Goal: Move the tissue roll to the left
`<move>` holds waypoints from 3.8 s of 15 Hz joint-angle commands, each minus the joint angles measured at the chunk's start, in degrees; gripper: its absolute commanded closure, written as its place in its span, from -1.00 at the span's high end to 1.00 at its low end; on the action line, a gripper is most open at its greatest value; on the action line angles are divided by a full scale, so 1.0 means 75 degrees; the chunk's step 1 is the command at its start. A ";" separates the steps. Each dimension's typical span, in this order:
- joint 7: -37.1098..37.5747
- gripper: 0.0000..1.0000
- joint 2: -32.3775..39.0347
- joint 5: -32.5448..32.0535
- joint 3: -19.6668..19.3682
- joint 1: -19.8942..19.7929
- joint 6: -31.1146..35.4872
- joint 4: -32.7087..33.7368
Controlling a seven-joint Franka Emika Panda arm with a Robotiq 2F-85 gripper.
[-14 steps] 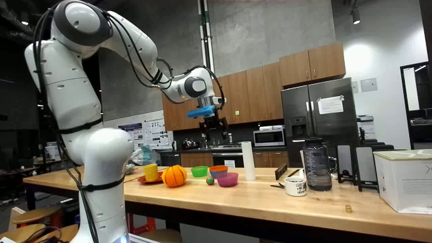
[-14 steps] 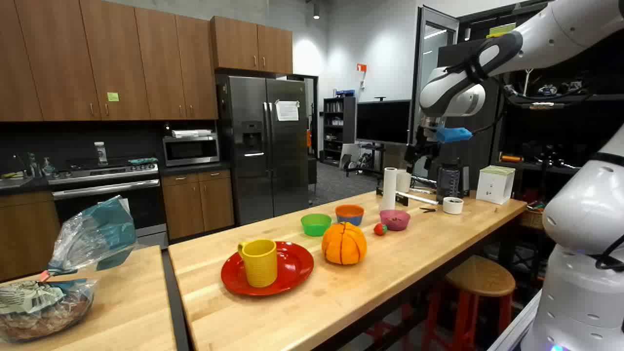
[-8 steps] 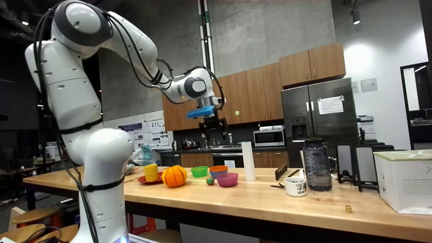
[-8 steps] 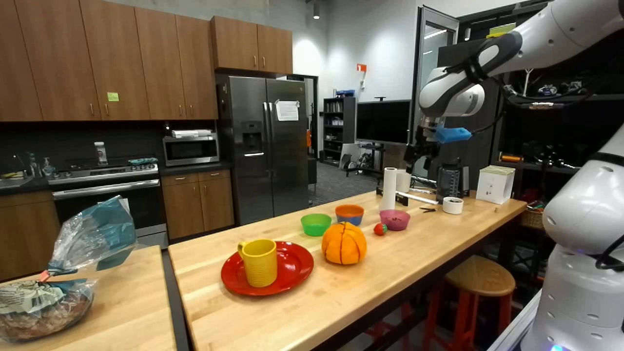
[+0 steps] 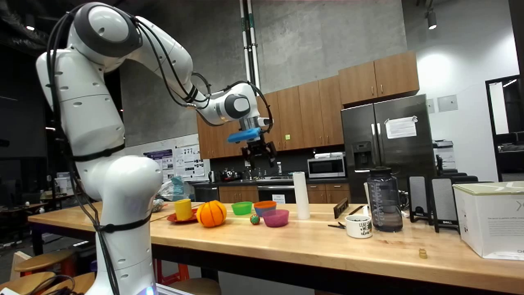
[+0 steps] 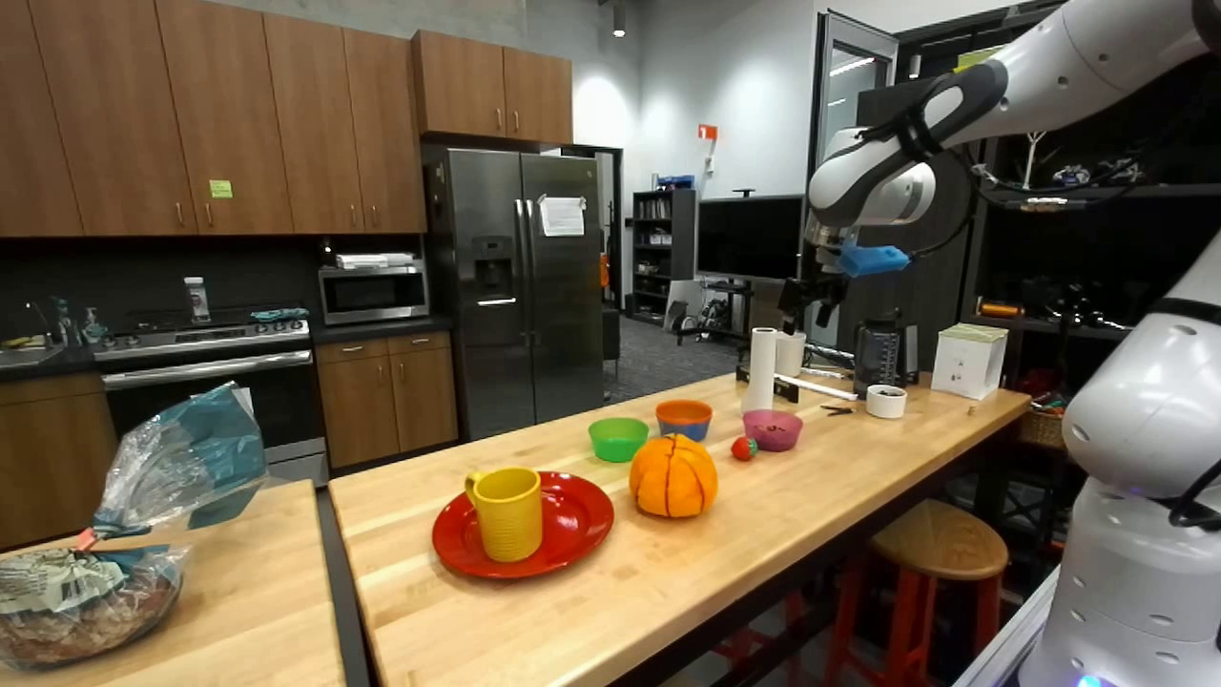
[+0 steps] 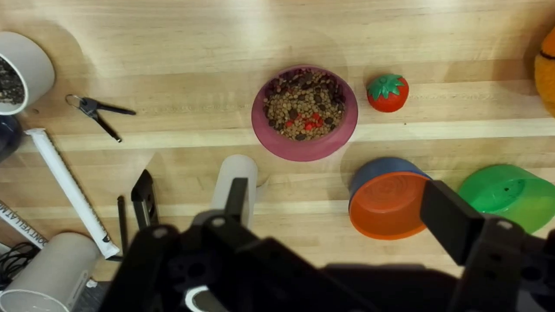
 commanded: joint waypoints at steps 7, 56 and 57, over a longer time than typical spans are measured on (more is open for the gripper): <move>0.0127 1.00 0.1366 -0.0025 0.0161 -0.0041 -0.0041 0.1638; 0.0567 -1.00 0.4300 0.0591 0.0124 -0.0629 -0.0869 0.4945; 0.0561 -1.00 0.4340 0.0666 0.0137 -0.0641 -0.0857 0.4952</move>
